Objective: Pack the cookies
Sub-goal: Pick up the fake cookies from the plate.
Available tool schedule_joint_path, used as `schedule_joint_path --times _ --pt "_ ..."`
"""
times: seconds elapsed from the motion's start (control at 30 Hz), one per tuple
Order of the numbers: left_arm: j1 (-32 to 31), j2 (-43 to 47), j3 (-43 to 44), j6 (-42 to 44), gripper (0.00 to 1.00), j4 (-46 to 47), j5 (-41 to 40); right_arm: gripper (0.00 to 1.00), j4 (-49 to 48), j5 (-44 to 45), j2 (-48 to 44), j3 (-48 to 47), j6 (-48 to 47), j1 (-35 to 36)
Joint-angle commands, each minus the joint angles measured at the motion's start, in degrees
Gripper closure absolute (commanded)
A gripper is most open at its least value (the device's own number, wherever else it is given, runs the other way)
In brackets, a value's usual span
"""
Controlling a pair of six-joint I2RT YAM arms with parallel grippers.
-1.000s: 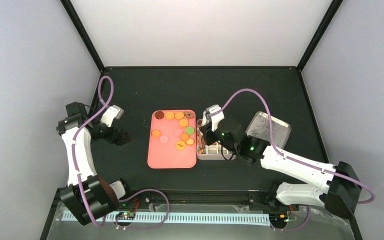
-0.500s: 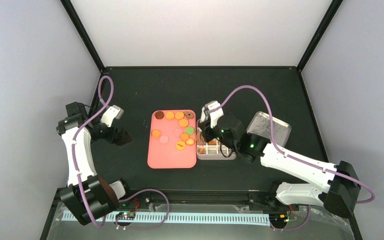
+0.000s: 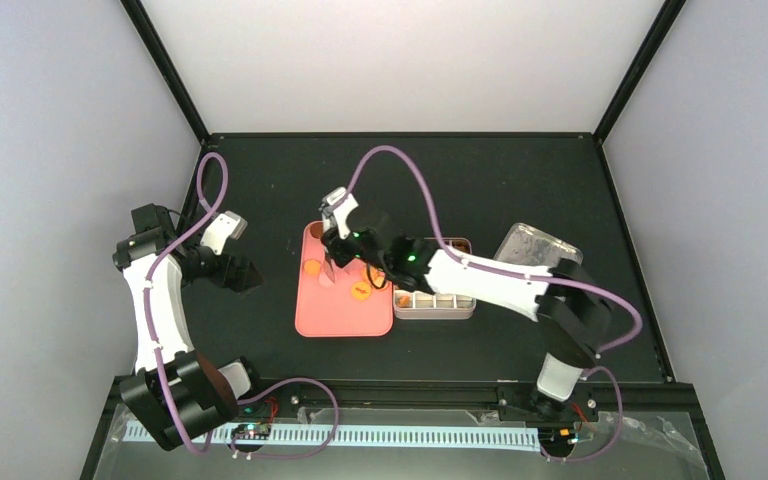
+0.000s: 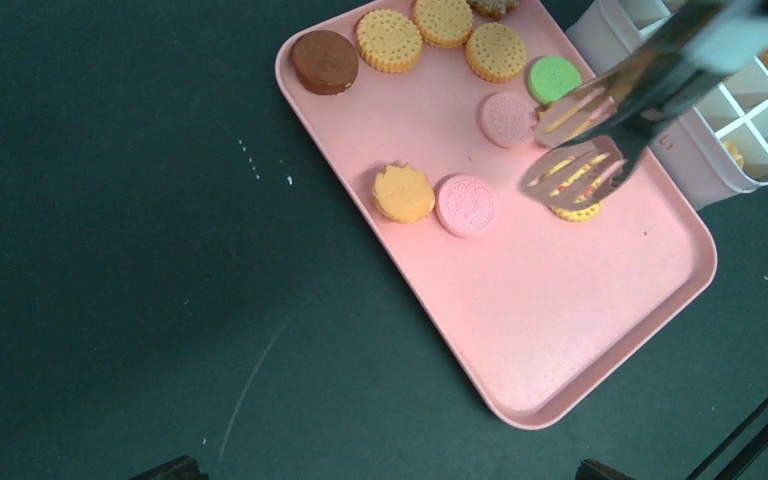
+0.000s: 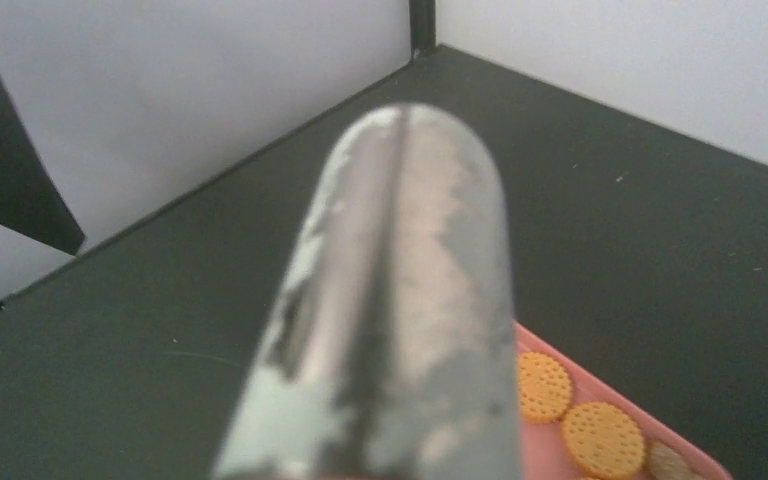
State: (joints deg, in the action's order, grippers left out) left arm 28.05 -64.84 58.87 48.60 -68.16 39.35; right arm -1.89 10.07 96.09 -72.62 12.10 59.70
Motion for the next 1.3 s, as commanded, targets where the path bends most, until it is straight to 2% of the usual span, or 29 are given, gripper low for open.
schedule_joint_path --times 0.0,0.17,0.43,0.6,0.87,1.07,1.27 --pt "0.36 1.24 1.67 0.09 0.01 -1.54 -0.07 0.66 -2.97 -1.34 7.23 -6.54 -1.64 0.18" --pt "0.34 1.52 1.52 0.52 0.01 -1.67 -0.47 0.56 -3.82 -0.69 12.7 -10.08 -1.98 0.2" --pt "0.34 1.68 1.42 0.88 0.01 -1.68 -0.79 0.56 -2.76 -1.86 16.27 -12.58 -2.09 0.24" --pt "0.34 1.84 1.34 1.21 0.01 -1.56 -1.07 0.61 -2.86 -1.89 15.32 -9.88 -1.73 0.24" --pt "0.34 1.86 1.16 1.32 0.01 -2.0 -1.18 0.77 -3.38 -1.48 12.53 -5.52 -1.72 1.31" --pt "0.36 2.04 0.99 2.57 0.01 -2.71 -1.7 0.8 -3.67 0.21 8.92 -3.7 -2.17 2.07" --pt "0.4 1.51 1.33 3.63 0.01 -2.48 -1.65 0.8 -4.01 2.96 -2.21 0.42 -2.59 2.0"
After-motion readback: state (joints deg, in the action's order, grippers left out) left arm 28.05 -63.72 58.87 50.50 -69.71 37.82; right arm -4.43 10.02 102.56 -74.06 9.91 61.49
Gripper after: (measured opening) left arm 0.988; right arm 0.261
